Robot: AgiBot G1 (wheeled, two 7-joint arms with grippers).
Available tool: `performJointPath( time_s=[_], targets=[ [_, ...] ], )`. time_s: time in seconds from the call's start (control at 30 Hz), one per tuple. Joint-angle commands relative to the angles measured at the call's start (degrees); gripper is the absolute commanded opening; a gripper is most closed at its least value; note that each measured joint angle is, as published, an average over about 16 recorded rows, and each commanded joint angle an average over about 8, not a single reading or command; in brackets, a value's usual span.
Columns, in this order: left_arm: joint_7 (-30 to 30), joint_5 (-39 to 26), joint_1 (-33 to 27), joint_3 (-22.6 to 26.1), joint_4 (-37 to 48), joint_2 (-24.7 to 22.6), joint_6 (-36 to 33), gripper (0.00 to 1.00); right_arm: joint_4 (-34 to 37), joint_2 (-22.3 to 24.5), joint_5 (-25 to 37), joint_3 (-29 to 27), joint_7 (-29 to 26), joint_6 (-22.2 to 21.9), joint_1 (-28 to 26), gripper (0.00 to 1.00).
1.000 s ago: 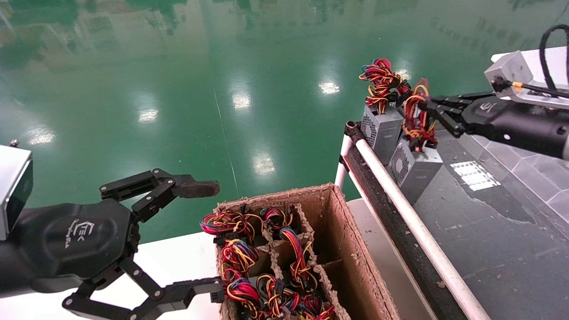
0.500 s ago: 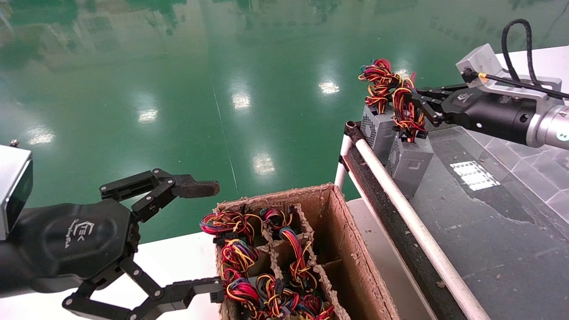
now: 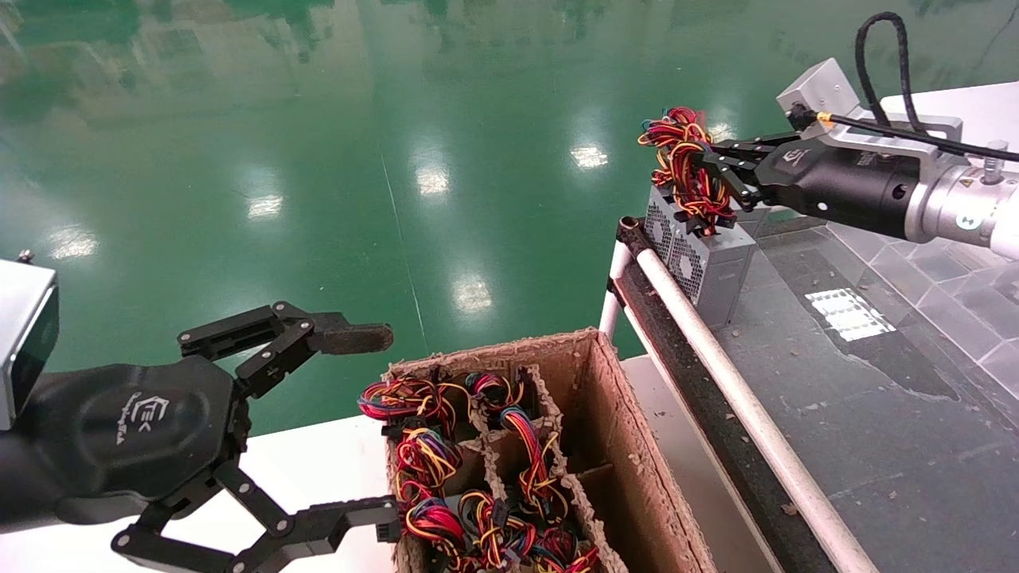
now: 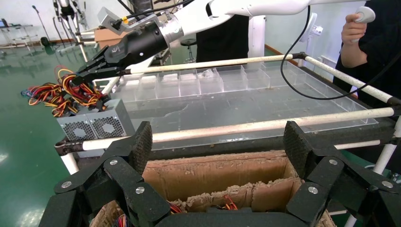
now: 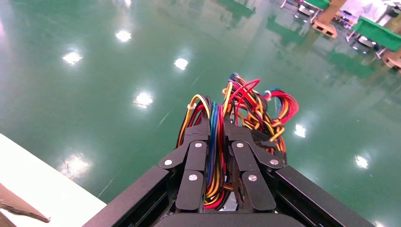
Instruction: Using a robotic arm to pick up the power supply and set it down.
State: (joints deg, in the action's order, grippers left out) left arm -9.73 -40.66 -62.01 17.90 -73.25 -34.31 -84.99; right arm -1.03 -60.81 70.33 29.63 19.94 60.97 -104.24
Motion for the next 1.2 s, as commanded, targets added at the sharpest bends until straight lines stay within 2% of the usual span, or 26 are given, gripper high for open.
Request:
performJointPath(
  time_s=[0.03,0.17,0.23,0.63,1.2],
  targets=[
    [0.0,0.0,0.0,0.0,0.0,0.0,0.0,1.00,0.1,-0.3,0.2,0.1,0.1,0.2,-0.1,0.31],
    [0.0,0.0,0.0,0.0,0.0,0.0,0.0,1.00,0.5,-0.5,0.2,0.2,0.2,0.0,0.1,0.81],
    [0.0,0.0,0.0,0.0,0.0,0.0,0.0,1.00,0.6,-0.6,0.2,0.2,0.2,0.0,0.1,1.00],
    [0.0,0.0,0.0,0.0,0.0,0.0,0.0,1.00,0.5,-0.6,0.6,0.4,0.4,2.0,-0.4,1.00],
    [0.0,0.1,0.0,0.1,0.0,0.0,0.0,1.00,1.5,-0.2,1.4,1.0,-0.5,1.0,-0.9,1.00]
  ],
)
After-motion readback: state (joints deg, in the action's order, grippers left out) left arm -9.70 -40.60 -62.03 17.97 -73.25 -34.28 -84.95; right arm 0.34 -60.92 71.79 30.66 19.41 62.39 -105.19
